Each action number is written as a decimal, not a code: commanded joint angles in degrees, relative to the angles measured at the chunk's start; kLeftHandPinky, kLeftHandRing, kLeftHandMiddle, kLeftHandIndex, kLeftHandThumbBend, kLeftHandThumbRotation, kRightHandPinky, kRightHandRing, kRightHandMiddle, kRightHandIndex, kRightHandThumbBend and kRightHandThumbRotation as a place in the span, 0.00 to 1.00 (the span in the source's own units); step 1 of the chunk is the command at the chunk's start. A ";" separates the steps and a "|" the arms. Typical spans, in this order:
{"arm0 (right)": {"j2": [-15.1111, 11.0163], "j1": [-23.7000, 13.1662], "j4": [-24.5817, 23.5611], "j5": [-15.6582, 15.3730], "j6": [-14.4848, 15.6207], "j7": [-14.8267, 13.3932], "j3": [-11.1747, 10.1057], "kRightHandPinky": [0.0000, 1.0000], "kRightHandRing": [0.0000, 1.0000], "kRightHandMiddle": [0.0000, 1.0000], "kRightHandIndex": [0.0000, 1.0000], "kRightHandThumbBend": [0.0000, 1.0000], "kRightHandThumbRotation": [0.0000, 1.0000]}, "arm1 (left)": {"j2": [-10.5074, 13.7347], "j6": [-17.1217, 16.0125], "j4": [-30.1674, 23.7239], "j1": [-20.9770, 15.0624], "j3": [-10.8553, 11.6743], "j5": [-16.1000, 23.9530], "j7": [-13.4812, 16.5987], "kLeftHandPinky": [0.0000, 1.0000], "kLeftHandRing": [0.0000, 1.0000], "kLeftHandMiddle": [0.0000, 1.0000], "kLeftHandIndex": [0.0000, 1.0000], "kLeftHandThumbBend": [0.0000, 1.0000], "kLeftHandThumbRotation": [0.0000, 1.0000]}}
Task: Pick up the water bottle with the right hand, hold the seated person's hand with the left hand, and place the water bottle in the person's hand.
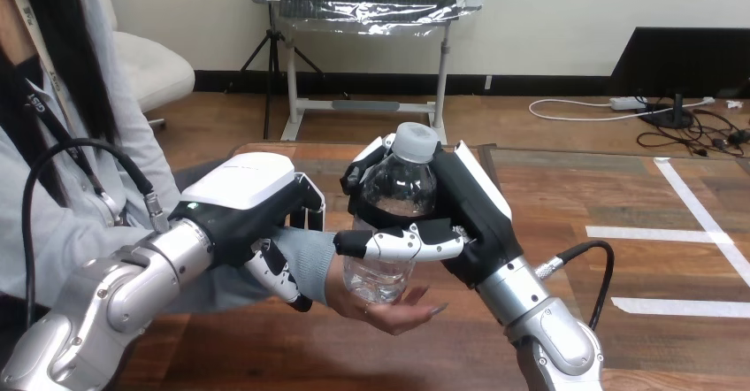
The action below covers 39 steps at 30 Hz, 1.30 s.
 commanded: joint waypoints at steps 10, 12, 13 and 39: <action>1.04 -1.13 -1.64 1.70 1.20 2.79 1.43 0.26 0.31 0.37 0.44 0.81 0.00 | -0.71 -0.96 -5.85 -5.41 3.04 -2.91 2.67 0.21 0.26 0.33 0.34 0.93 0.02; 0.84 -1.40 -1.28 1.77 0.94 2.98 1.28 0.26 0.31 0.37 0.44 0.81 0.00 | -0.69 -0.93 -5.95 -5.22 3.11 -3.00 2.67 0.21 0.27 0.34 0.34 0.93 0.02; 0.78 -1.47 -1.19 1.79 0.87 3.04 1.24 0.26 0.31 0.37 0.44 0.81 0.00 | -0.68 -0.92 -5.99 -5.18 3.13 -3.01 2.67 0.21 0.27 0.33 0.34 0.93 0.02; -2.65 -7.87 10.55 3.47 -1.79 6.43 -3.60 0.24 0.28 0.36 0.44 0.81 0.00 | 1.60 0.18 -11.31 -0.14 5.27 -5.47 1.43 0.19 0.25 0.33 0.34 0.94 0.00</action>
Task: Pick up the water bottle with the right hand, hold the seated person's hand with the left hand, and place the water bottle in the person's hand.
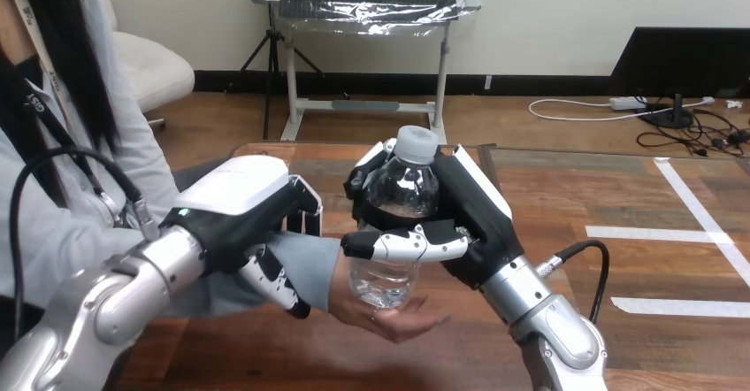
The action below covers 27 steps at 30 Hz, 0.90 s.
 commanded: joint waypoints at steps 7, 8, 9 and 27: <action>-3.38 -7.10 6.28 1.07 -1.16 1.69 -3.40 0.24 0.28 0.36 0.44 0.80 0.00 | 1.05 0.86 -9.20 -2.29 4.69 -3.54 0.55 0.20 0.26 0.33 0.34 0.93 0.00; -3.50 -7.30 6.47 1.17 -1.13 1.81 -3.63 0.24 0.28 0.36 0.44 0.80 0.00 | 1.17 0.90 -9.32 -2.15 4.73 -3.57 0.52 0.20 0.26 0.34 0.35 0.93 0.00; -3.85 -7.67 6.55 1.48 -0.98 1.97 -4.06 0.24 0.28 0.36 0.44 0.80 0.00 | 1.35 1.06 -9.53 -1.94 4.79 -3.45 0.45 0.20 0.26 0.34 0.35 0.93 0.00; -6.31 -9.80 1.84 4.58 1.86 2.96 -7.06 0.26 0.32 0.39 0.45 0.78 0.00 | 2.34 1.28 -9.59 -0.67 5.19 -3.31 0.31 0.24 0.30 0.37 0.38 0.92 0.00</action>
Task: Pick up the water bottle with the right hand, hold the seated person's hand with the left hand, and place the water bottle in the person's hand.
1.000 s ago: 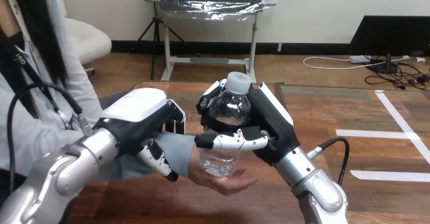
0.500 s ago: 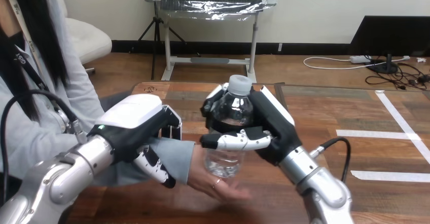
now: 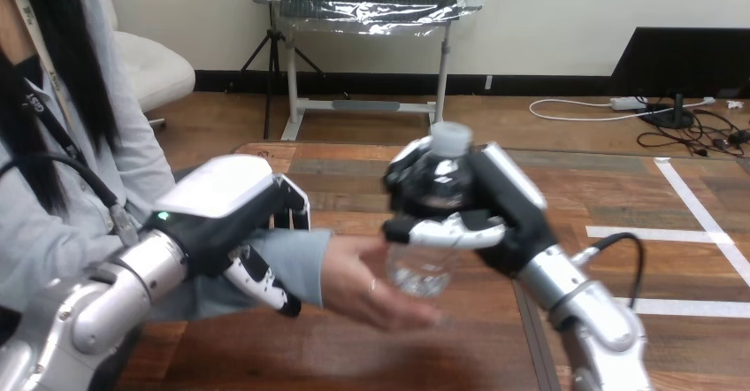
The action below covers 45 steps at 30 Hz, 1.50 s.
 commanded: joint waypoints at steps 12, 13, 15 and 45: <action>-0.59 -4.90 -8.50 5.36 2.86 1.27 -2.47 0.26 0.32 0.39 0.45 0.78 0.00 | 0.05 -0.29 -4.00 -3.75 2.54 -1.21 0.95 0.24 0.29 0.37 0.38 0.92 0.00; -0.56 -4.79 -8.80 5.42 3.09 1.20 -2.47 0.26 0.32 0.39 0.45 0.78 0.00 | 0.04 -0.31 -3.97 -3.77 2.52 -1.20 0.94 0.24 0.29 0.37 0.38 0.93 0.00; -0.53 -4.62 -9.26 5.44 3.34 1.06 -2.47 0.26 0.32 0.40 0.45 0.78 0.00 | 0.05 -0.28 -3.95 -3.80 2.46 -1.14 0.90 0.23 0.29 0.37 0.38 0.93 0.00; 1.25 -4.12 -4.91 1.69 2.04 -0.49 -1.32 0.27 0.32 0.39 0.45 0.78 0.00 | -0.19 -0.01 -4.13 -3.97 2.13 -0.95 0.59 0.23 0.29 0.37 0.37 0.93 0.01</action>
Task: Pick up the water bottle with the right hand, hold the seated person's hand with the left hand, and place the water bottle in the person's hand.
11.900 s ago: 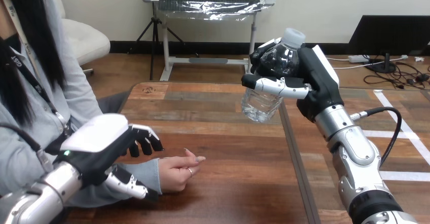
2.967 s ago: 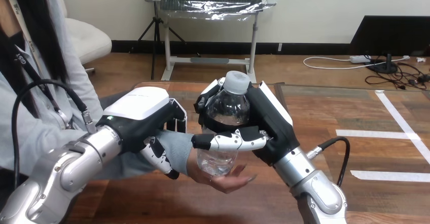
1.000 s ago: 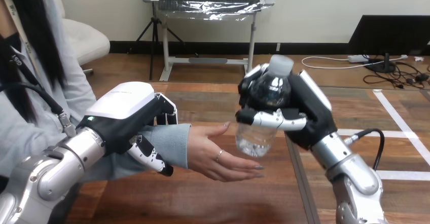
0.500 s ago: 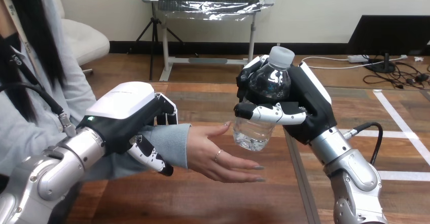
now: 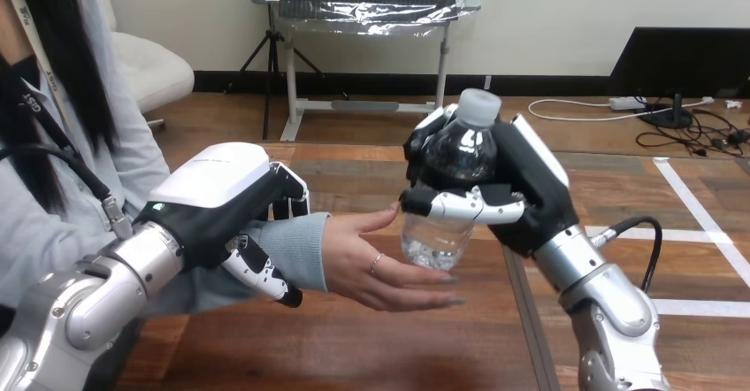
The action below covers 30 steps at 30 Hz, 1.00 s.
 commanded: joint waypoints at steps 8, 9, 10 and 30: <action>1.91 -4.44 2.55 -1.18 -3.12 -0.25 0.35 0.26 0.32 0.39 0.45 0.78 0.00 | -0.50 0.33 -3.19 -4.08 1.11 -0.87 0.53 0.23 0.29 0.37 0.37 0.93 0.00; 2.13 -4.50 3.09 -1.23 -3.75 0.04 0.38 0.26 0.32 0.39 0.45 0.79 0.00 | -0.57 0.53 -3.33 -4.06 1.12 -0.82 0.51 0.23 0.29 0.37 0.37 0.93 0.00; 2.26 -4.55 3.48 -1.27 -4.21 0.24 0.38 0.26 0.32 0.39 0.45 0.79 0.00 | -0.61 0.66 -3.44 -4.05 1.13 -0.78 0.50 0.23 0.29 0.37 0.37 0.93 0.00; 5.95 -3.25 9.90 -1.10 -7.75 5.23 0.66 0.23 0.29 0.36 0.44 0.80 0.00 | -0.94 1.38 -4.63 -3.28 1.20 -1.23 0.23 0.23 0.29 0.36 0.36 0.93 0.00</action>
